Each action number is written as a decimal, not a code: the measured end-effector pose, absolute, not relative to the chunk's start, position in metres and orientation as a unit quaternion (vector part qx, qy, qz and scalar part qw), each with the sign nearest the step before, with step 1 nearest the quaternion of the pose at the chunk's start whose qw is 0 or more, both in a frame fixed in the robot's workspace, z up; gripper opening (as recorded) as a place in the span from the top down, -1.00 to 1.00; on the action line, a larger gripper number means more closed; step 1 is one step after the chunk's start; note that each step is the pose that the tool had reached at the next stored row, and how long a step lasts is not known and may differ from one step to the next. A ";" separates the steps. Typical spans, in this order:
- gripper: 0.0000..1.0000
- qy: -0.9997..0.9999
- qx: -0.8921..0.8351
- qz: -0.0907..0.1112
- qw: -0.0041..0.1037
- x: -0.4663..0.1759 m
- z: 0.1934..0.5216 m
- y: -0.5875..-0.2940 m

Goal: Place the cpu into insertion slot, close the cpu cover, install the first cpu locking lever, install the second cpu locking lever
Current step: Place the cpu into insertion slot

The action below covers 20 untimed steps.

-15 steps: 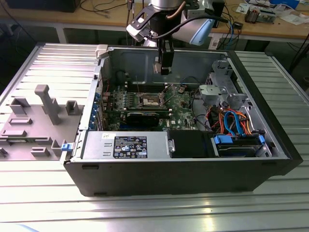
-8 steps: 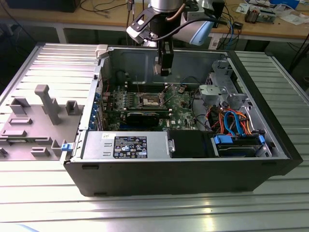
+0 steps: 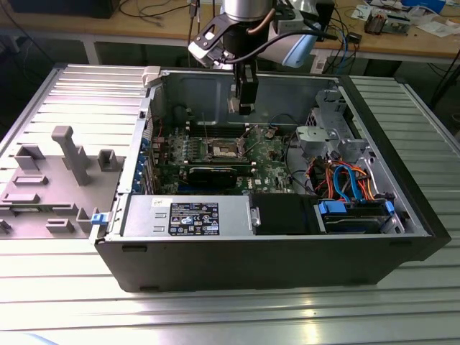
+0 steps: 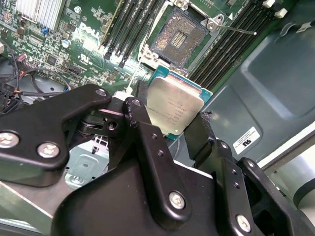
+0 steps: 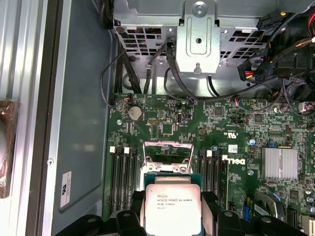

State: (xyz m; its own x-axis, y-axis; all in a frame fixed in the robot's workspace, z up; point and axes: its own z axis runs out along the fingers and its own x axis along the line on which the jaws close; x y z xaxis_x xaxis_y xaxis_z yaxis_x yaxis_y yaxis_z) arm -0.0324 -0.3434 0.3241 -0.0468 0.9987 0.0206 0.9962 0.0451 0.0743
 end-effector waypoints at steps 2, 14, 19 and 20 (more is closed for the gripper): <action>-0.08 0.723 0.690 0.034 0.018 -0.032 0.324 -0.343; -0.08 0.716 0.698 0.034 0.019 -0.032 0.323 -0.343; -0.08 0.711 0.702 0.034 0.019 -0.032 0.323 -0.343; -0.08 0.711 0.703 0.034 0.019 -0.032 0.323 -0.343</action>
